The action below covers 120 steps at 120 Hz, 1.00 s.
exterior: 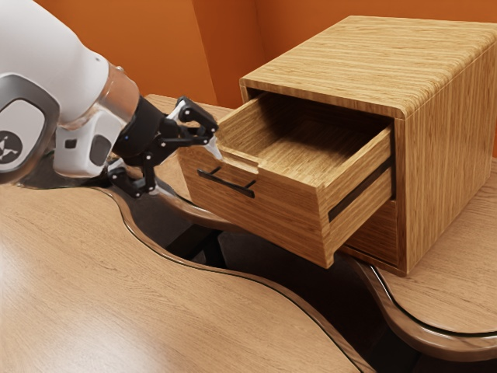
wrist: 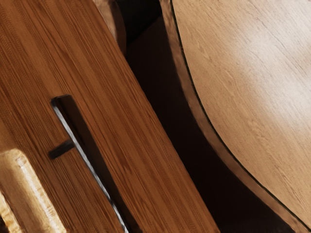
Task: Pull the drawer handle with one arm to open the drawer
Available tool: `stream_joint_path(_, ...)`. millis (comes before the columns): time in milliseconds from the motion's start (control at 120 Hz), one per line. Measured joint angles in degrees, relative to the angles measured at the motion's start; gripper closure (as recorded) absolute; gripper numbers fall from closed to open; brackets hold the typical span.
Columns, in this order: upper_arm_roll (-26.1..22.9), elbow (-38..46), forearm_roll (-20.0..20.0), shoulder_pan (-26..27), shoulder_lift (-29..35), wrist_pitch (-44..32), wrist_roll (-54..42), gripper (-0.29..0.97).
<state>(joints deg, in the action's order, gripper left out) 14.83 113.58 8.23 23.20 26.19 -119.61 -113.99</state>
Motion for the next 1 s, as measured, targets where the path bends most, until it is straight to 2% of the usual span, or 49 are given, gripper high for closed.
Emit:
stream_joint_path(142,-0.7,-13.3,-0.1,-0.1,-0.7,10.3,3.5,0.02)
stream_joint_path(258,-0.4,-23.0,0.4,-1.0,-5.5,20.7,9.2,0.01)
stream_joint_path(475,-0.6,-27.7,0.4,-7.1,-11.0,36.6,25.0,0.00)
stream_joint_path(642,-0.4,-28.6,0.4,-8.4,-16.0,41.8,34.1,0.00)
stream_joint_path(1000,-0.3,-28.7,0.5,-8.3,-16.0,45.1,46.9,0.00)
